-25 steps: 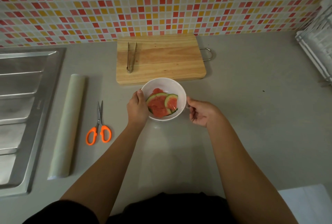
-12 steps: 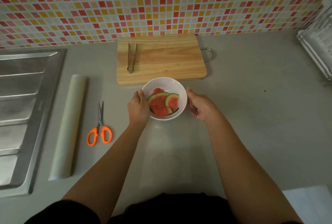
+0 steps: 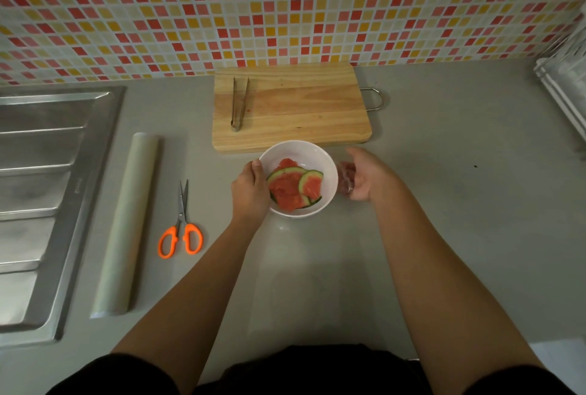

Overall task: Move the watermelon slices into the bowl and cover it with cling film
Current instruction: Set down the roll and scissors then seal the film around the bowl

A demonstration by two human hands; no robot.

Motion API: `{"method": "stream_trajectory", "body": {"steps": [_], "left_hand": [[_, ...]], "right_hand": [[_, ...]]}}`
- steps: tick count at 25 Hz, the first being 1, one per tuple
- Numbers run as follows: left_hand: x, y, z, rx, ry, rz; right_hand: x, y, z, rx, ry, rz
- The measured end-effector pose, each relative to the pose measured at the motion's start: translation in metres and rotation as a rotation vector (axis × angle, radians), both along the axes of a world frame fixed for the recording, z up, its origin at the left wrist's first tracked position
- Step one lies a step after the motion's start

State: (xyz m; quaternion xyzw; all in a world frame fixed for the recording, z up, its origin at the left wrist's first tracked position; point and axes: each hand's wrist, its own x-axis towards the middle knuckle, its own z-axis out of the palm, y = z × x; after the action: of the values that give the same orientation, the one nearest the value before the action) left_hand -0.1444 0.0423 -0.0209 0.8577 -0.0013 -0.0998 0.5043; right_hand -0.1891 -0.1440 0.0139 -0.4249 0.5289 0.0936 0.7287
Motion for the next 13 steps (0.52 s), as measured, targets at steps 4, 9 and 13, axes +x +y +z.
{"method": "stream_trajectory", "body": {"steps": [4,9,13], "left_hand": [[0.0,0.0,-0.001,0.016,-0.003,0.0],[0.0,0.0,-0.002,0.023,-0.032,-0.004],[0.0,0.0,-0.002,0.024,-0.024,0.0]], "right_hand": [[0.01,0.0,0.006,-0.2,0.031,0.261],[0.021,0.005,-0.005,-0.06,-0.097,0.114],[0.024,0.009,-0.014,-0.058,-0.18,-0.126]]}}
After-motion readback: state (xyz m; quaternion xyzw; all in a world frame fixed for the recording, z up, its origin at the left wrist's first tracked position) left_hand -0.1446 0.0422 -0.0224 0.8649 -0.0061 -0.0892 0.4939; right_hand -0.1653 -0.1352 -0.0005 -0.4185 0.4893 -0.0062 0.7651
